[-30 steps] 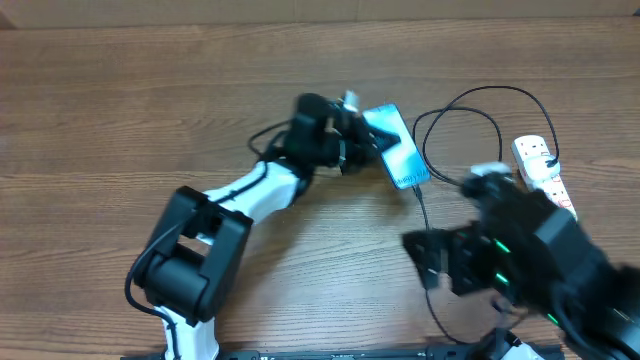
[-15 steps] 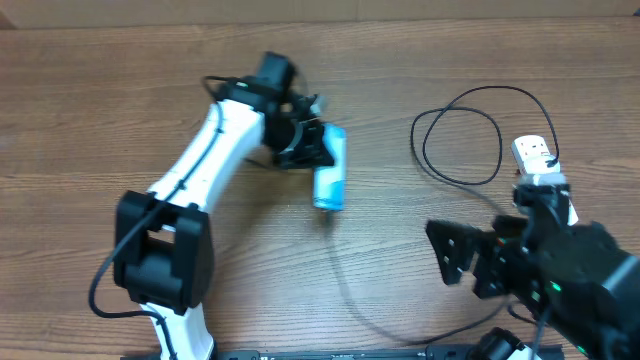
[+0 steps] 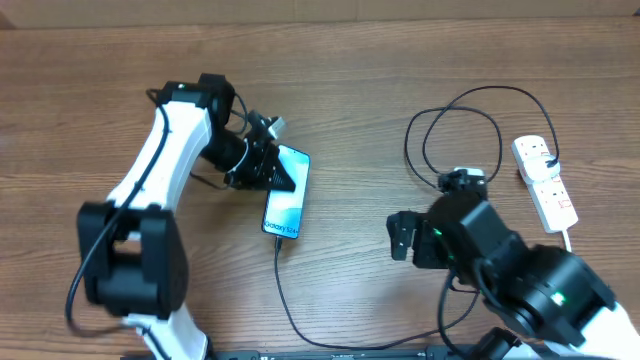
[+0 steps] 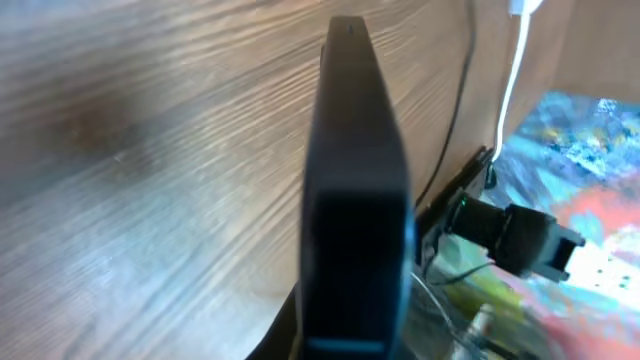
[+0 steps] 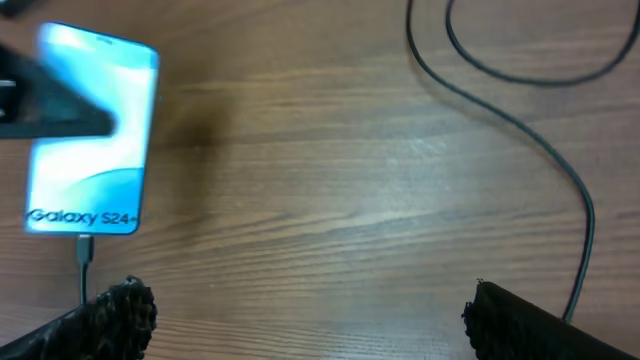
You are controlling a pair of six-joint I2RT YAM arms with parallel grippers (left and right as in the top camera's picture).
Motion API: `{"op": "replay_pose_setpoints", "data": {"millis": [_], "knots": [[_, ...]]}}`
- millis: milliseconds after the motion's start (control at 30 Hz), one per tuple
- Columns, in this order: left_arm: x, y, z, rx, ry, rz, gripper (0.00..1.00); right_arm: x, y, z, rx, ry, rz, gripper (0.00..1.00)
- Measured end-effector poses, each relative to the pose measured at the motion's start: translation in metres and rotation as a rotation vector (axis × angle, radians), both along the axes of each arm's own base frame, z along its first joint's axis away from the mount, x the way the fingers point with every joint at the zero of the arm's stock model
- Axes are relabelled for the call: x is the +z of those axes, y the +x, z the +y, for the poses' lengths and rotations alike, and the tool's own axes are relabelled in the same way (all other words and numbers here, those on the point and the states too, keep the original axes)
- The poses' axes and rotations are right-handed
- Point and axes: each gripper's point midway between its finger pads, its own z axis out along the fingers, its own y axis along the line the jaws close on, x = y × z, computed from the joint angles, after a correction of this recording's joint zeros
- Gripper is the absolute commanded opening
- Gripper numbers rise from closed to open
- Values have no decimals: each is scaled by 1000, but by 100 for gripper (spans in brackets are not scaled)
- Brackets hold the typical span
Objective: Plug charger to phone and switch on socket
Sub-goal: 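Lower the phone with the left gripper down toward the table, then lay the phone flat on the table and open the left gripper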
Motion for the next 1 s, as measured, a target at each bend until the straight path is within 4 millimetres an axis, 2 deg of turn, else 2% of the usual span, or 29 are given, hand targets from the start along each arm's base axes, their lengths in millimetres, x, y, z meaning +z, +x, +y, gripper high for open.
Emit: {"op": "replay_pose_setpoints", "data": {"millis": [100, 167, 267, 333, 400, 467, 567, 833, 900, 1000], "knots": [[25, -22, 7, 4, -24, -87, 4, -8, 5, 4, -11, -17, 25, 100], [49, -37, 14, 21, -37, -186, 5, -10, 8, 7, -21, -16, 31, 100], [86, -58, 23, 53, -57, -396, 5, -11, 11, 6, -62, -5, 36, 100], [102, -68, 24, 63, -69, -531, 4, -11, 12, 5, -99, 7, 35, 100], [111, -72, 24, 81, -87, -661, 4, -11, 13, 4, -134, 24, 36, 100], [110, -73, 23, 103, -101, -710, 5, -10, 14, 4, -154, 34, 38, 100], [91, -62, 23, 142, -112, -710, 4, -11, 13, 2, -175, 38, 44, 100], [-4, -20, 17, 186, -124, -441, 4, -13, 10, -1, -193, 33, 58, 100], [-30, -17, 13, 187, -145, -336, 4, -13, 10, -1, -195, 32, 60, 100], [-51, -21, 8, 179, -184, -201, 4, -15, 8, -2, -196, 25, 67, 100]]}}
